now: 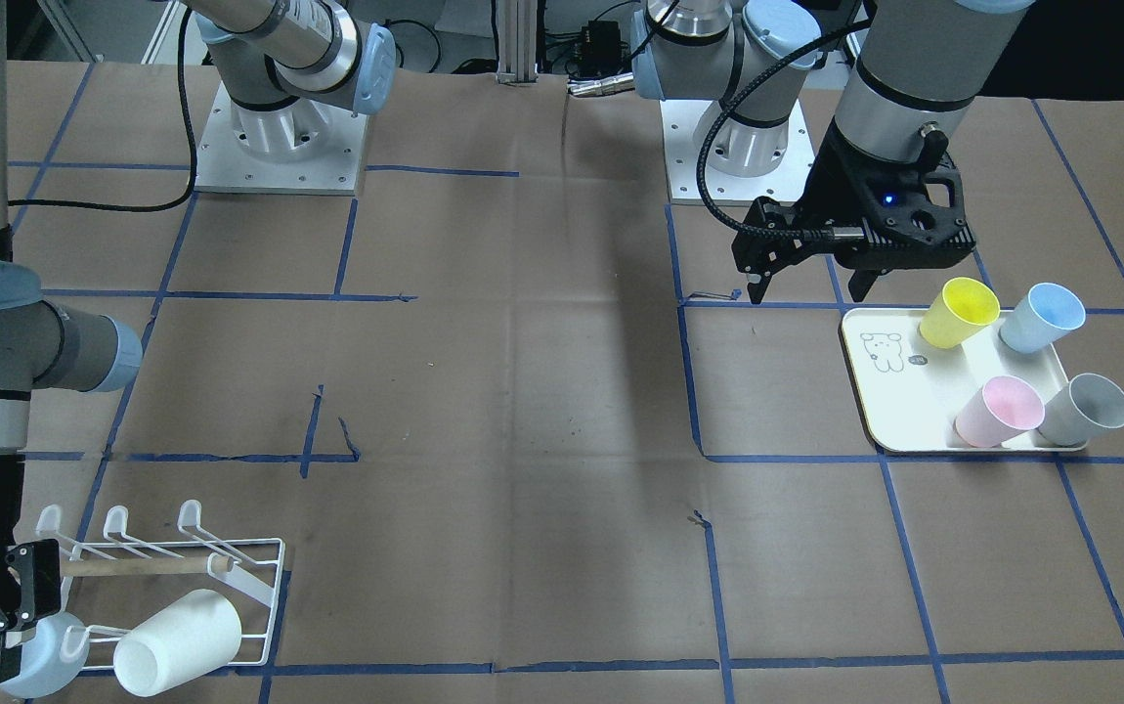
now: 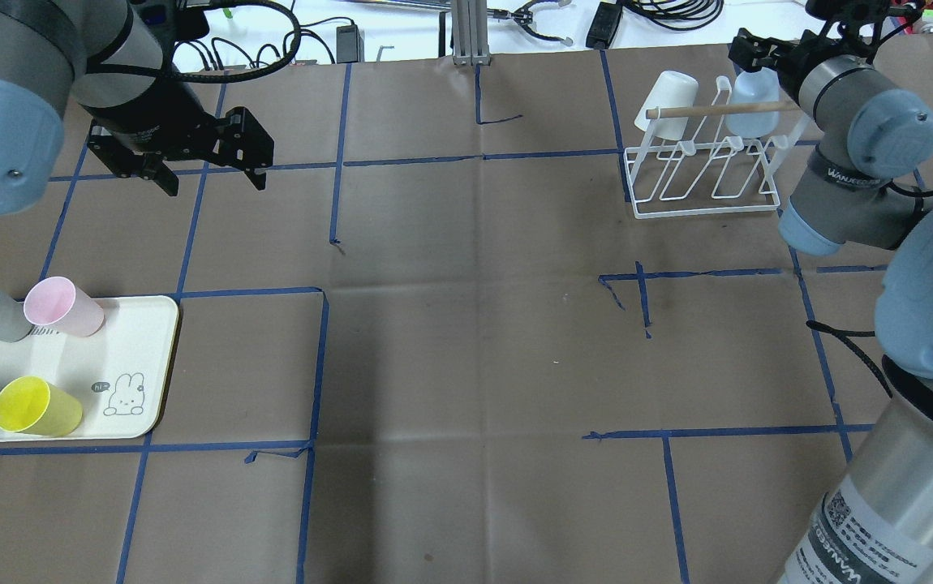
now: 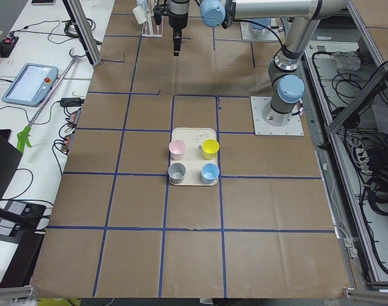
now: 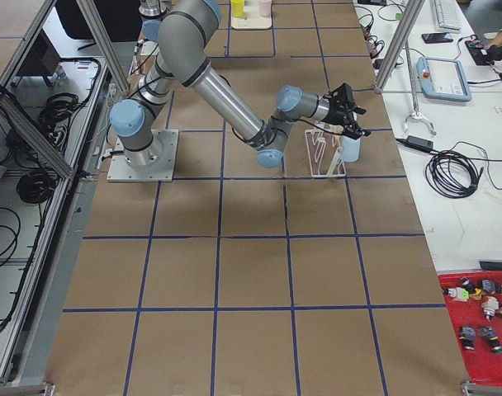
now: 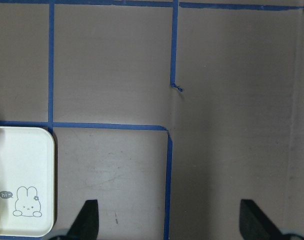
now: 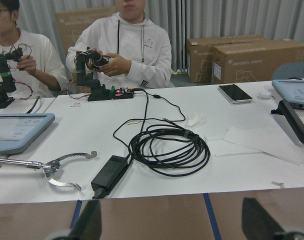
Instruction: Transfer IKEA cup to right arm and place on rack
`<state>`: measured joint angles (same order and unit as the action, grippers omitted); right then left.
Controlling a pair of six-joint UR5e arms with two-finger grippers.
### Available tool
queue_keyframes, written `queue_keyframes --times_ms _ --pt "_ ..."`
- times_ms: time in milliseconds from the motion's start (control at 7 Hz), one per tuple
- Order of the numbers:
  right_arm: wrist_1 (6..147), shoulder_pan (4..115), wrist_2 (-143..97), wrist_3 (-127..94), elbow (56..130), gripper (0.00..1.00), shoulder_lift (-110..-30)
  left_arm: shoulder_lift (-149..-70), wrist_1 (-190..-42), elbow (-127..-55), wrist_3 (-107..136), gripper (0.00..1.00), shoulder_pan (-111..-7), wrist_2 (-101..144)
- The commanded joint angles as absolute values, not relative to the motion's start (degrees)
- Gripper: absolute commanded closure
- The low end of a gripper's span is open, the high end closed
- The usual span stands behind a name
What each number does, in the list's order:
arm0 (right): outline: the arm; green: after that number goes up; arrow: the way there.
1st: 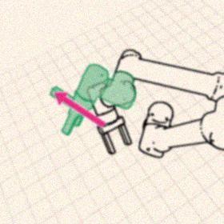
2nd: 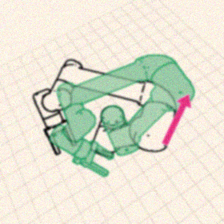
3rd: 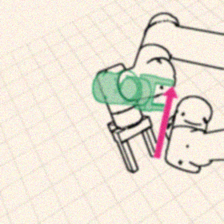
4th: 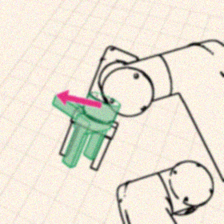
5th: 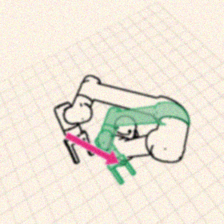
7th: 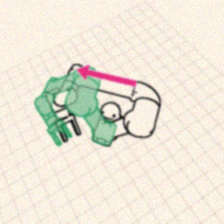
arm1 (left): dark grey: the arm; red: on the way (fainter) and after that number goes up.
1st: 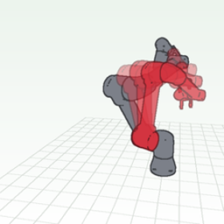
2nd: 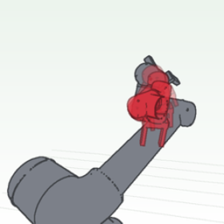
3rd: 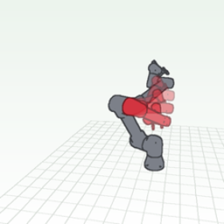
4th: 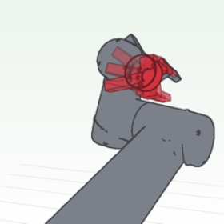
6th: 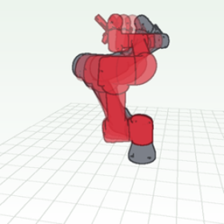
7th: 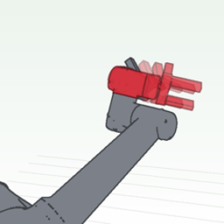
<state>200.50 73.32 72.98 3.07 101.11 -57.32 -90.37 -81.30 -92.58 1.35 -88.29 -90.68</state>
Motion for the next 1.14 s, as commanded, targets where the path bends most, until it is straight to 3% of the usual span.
queue_keyframes --times_ms 0,429,714,1000 --pt "183.78 79.76 82.19 3.95 101.08 0.0 -66.83 -90.26 -81.3 -92.64 1.85 0.0 -88.42 -90.62" --pt "156.1 88.05 90.15 3.17 100.28 0.0 -78.01 -90.26 -81.21 -92.64 1.85 0.0 -88.5 -90.62" --pt "131.68 89.38 90.88 0.11 100.2 0.0 -84.43 -90.26 -81.21 -92.64 1.85 0.0 -88.51 -90.62" --pt "115.92 91.21 90.53 -0.88 100.28 0.0 -90.59 -90.35 -81.3 -92.64 1.85 0.0 -88.51 -90.7"
